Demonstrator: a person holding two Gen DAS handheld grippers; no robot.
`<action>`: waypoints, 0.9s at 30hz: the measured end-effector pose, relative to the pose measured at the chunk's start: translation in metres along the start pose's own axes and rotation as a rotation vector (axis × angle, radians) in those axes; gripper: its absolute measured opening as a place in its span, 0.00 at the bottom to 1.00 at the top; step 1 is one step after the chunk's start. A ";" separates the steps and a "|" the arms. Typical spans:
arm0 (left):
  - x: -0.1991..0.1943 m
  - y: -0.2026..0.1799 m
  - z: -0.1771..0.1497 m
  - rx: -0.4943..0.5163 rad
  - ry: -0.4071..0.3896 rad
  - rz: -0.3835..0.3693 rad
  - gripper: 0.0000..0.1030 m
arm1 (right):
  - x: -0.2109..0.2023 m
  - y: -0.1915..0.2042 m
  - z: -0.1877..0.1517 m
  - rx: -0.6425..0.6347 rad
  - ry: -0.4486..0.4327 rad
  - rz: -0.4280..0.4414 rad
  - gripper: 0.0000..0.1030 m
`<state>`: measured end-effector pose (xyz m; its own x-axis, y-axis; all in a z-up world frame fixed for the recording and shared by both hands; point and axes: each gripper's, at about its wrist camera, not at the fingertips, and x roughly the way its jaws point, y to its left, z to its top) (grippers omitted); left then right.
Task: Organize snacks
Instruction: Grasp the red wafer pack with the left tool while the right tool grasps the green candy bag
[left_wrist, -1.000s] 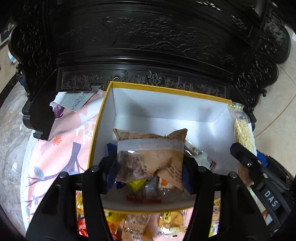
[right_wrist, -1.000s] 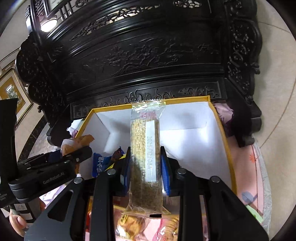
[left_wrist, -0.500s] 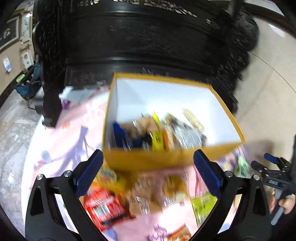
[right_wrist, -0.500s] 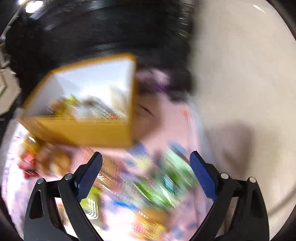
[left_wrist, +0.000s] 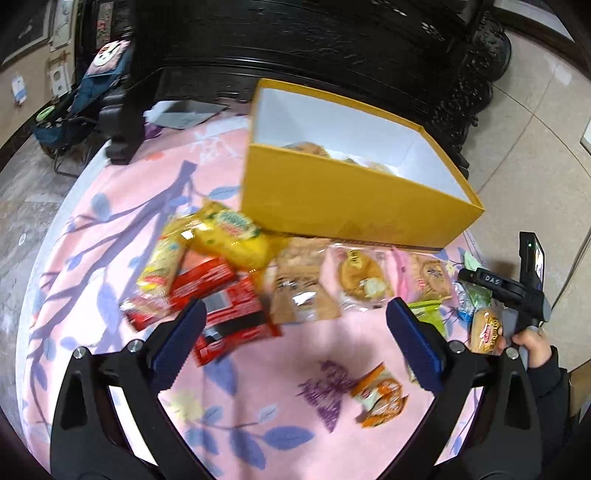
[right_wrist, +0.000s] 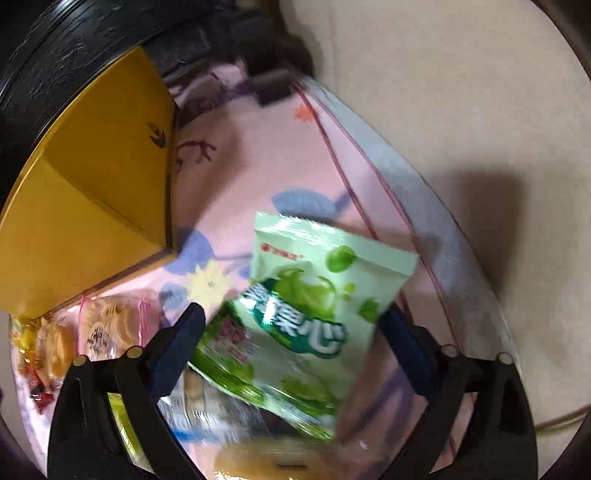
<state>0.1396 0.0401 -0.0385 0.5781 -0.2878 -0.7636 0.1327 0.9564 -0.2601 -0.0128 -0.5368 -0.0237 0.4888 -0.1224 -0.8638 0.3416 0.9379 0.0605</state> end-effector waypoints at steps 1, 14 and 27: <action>-0.004 0.007 -0.002 -0.009 -0.007 0.013 0.96 | -0.003 0.008 -0.003 -0.043 -0.037 -0.008 0.70; -0.012 0.097 -0.020 -0.165 0.032 0.201 0.96 | -0.058 0.071 -0.074 -0.271 -0.116 0.153 0.52; 0.076 0.020 -0.009 0.038 0.118 0.277 0.97 | -0.050 0.074 -0.086 -0.264 -0.070 0.245 0.52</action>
<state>0.1792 0.0364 -0.1068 0.4991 -0.0171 -0.8664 0.0146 0.9998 -0.0113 -0.0807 -0.4332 -0.0194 0.5872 0.1033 -0.8028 -0.0070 0.9924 0.1226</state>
